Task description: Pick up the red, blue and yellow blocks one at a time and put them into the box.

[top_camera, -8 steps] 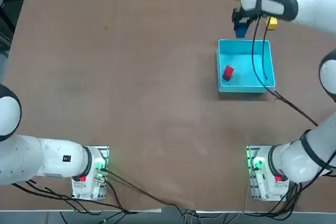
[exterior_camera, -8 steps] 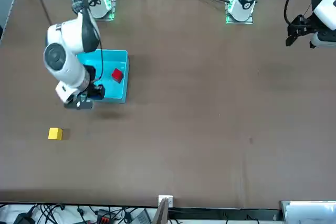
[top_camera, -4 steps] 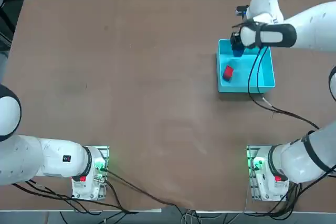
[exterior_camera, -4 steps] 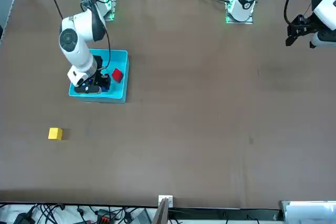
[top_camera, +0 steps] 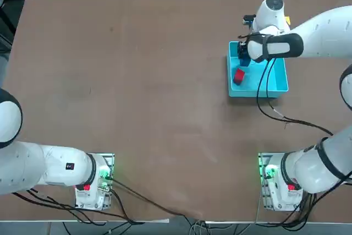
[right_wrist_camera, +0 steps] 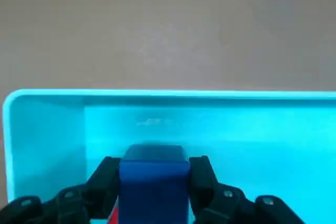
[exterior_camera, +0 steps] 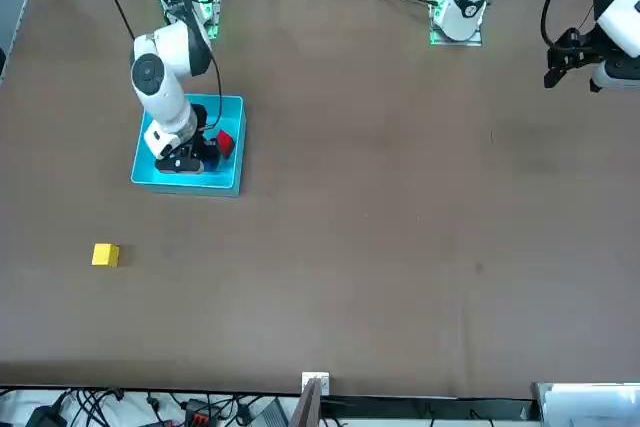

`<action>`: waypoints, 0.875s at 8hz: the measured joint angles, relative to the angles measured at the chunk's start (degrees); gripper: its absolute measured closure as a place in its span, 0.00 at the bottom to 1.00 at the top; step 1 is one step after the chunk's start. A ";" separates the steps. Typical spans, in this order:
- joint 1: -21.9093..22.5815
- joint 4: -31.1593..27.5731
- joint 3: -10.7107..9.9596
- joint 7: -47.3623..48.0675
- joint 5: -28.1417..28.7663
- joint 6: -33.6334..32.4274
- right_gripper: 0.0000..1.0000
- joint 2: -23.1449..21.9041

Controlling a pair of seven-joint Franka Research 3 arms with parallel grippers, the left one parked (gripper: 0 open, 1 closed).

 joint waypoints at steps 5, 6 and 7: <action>0.91 0.06 -0.04 1.11 0.00 2.39 0.27 2.96; 0.92 0.19 -0.04 1.12 0.00 2.40 0.13 2.86; 0.92 0.29 -0.04 1.12 0.00 2.38 0.05 2.50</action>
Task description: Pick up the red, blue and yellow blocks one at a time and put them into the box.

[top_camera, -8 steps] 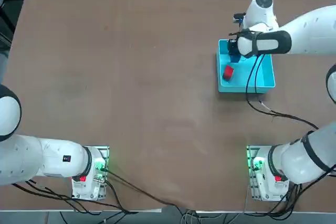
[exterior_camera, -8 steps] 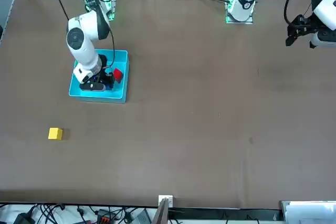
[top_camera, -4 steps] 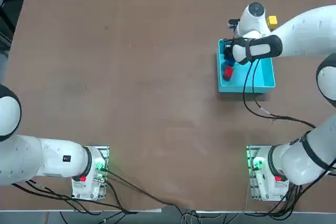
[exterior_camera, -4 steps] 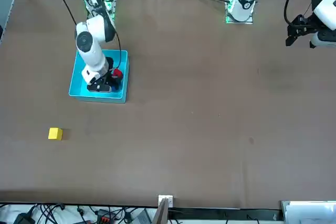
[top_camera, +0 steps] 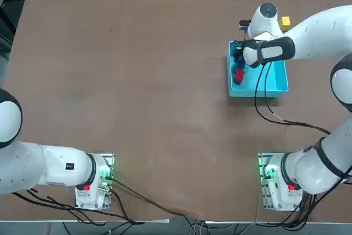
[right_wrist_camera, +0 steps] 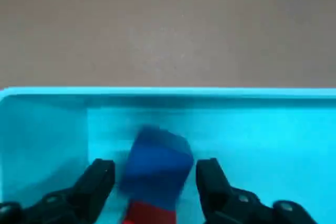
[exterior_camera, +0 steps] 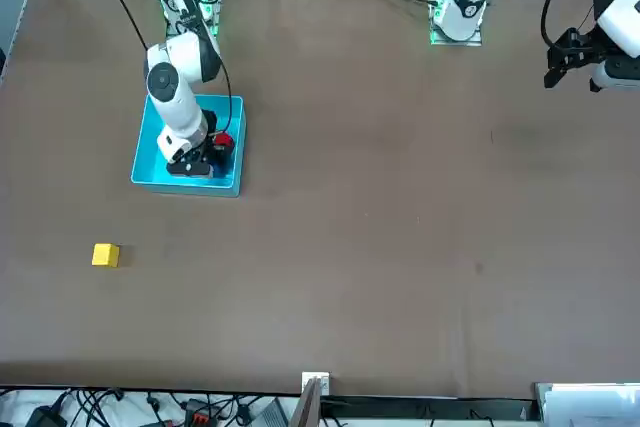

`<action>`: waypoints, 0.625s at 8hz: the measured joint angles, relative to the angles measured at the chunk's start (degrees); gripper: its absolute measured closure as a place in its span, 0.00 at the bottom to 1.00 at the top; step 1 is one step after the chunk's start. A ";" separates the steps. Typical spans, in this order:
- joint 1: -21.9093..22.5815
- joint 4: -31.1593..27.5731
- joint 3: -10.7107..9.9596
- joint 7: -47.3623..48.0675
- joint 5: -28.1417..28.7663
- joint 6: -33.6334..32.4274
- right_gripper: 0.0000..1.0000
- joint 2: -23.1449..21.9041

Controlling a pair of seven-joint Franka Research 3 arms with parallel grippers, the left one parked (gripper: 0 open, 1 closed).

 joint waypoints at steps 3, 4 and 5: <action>-0.02 0.70 -0.21 -0.20 0.00 -6.77 0.04 -4.55; -0.27 1.37 -0.64 -1.20 -0.01 -11.00 0.05 -7.55; -1.14 2.44 -1.15 -3.26 -0.01 -15.66 0.05 -10.67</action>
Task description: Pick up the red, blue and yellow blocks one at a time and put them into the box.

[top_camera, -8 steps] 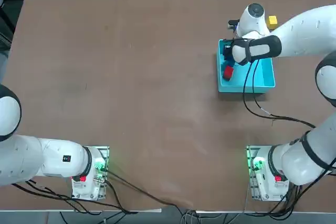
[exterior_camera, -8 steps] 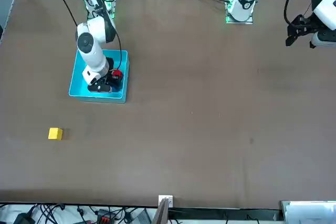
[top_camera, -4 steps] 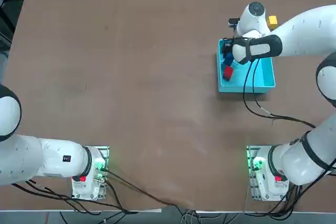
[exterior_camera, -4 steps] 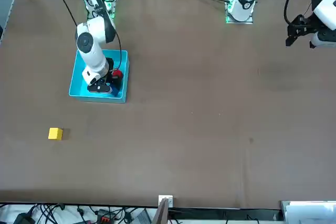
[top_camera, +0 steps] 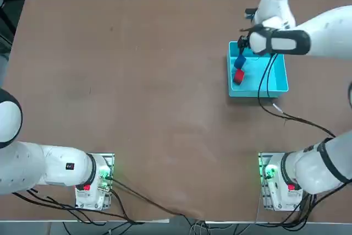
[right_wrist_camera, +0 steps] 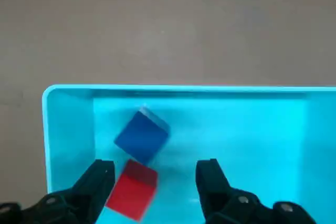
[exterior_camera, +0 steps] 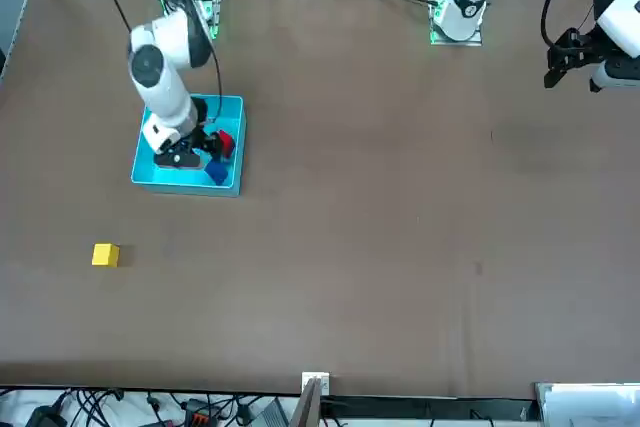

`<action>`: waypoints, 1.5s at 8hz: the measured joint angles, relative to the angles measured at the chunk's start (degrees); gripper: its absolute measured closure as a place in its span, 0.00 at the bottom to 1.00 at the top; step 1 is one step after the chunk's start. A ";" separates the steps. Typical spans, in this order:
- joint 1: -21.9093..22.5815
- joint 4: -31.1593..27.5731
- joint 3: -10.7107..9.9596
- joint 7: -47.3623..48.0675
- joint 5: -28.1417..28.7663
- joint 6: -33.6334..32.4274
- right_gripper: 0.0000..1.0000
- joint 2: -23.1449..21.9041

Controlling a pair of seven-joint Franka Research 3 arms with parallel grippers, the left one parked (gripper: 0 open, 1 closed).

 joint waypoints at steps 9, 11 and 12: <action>-18.77 28.60 -0.98 -23.19 -0.08 -5.66 0.02 18.96; -22.56 33.69 -0.98 -29.18 -0.05 -5.56 0.02 24.98; -23.84 35.57 -0.97 -31.10 -0.05 -5.12 0.02 27.59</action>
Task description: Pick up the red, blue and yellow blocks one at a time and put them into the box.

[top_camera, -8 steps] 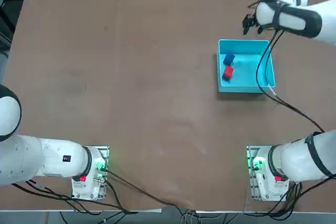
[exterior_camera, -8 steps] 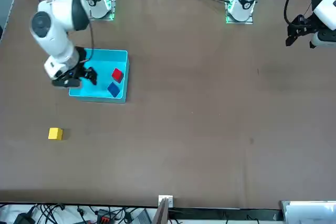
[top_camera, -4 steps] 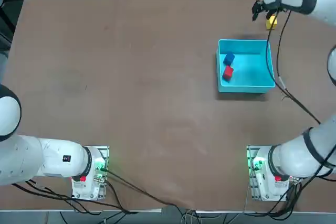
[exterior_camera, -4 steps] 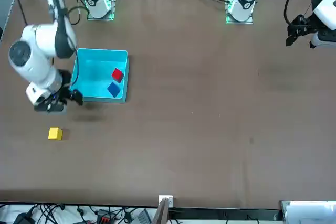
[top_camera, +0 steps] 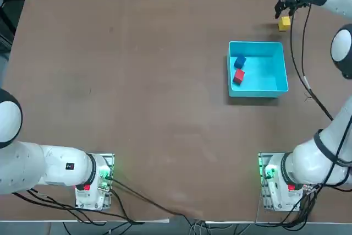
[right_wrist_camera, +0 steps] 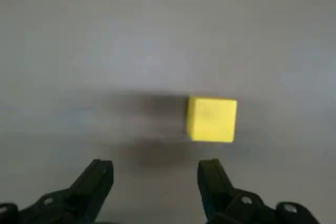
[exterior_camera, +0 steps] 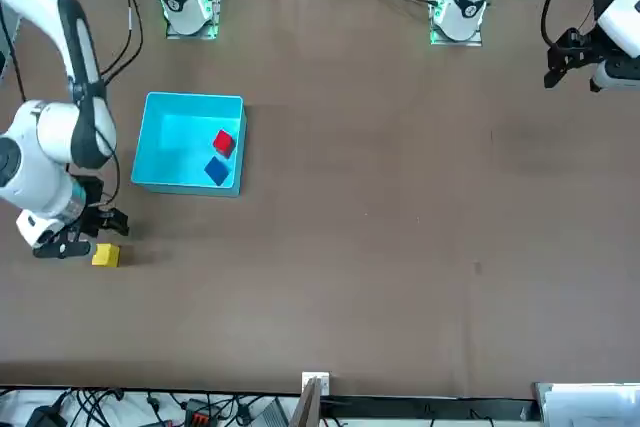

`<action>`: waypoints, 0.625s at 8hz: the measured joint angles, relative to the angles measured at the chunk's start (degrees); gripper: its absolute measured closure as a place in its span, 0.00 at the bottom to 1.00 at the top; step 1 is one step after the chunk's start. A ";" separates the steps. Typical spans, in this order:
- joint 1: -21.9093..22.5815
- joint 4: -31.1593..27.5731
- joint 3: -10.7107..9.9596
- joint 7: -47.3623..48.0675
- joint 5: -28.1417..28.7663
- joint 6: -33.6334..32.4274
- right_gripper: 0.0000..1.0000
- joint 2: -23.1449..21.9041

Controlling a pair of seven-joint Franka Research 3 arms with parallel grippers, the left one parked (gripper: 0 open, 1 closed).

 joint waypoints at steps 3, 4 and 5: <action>-1.68 4.80 0.06 -2.56 0.00 0.74 0.02 5.36; -1.72 5.55 0.07 -2.61 0.00 1.51 0.02 6.20; -1.83 6.03 0.08 -2.61 0.00 2.80 0.02 6.95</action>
